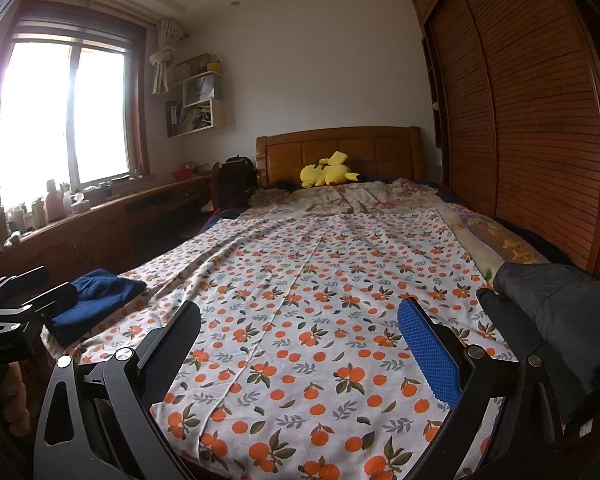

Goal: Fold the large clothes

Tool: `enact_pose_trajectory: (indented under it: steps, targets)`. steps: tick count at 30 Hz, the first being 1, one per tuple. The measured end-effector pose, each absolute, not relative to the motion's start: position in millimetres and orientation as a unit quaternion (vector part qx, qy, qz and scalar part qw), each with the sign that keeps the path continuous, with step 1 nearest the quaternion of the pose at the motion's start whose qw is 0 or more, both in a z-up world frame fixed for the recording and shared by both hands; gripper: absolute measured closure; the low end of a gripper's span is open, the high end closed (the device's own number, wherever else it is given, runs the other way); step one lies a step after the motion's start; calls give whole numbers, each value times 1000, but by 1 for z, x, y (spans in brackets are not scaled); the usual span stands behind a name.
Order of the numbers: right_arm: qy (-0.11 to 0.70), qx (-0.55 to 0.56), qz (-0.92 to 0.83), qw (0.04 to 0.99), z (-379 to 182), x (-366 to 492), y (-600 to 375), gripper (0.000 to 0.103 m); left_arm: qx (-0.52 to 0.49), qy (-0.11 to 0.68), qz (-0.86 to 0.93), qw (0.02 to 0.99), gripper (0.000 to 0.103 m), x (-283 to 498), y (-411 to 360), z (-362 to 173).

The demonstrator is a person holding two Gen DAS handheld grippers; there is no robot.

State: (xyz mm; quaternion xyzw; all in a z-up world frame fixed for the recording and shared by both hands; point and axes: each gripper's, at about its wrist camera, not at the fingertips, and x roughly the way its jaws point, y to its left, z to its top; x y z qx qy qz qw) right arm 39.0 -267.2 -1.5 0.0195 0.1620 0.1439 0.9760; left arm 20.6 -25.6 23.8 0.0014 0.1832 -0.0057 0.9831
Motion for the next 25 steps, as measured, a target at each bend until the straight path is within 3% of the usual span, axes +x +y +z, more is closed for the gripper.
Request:
enact_pose_trajectory:
  steps: [25]
  targets:
    - [162,20,144,976,-1,39,-268,8,0,184,-2,983,2,18,-25,25]
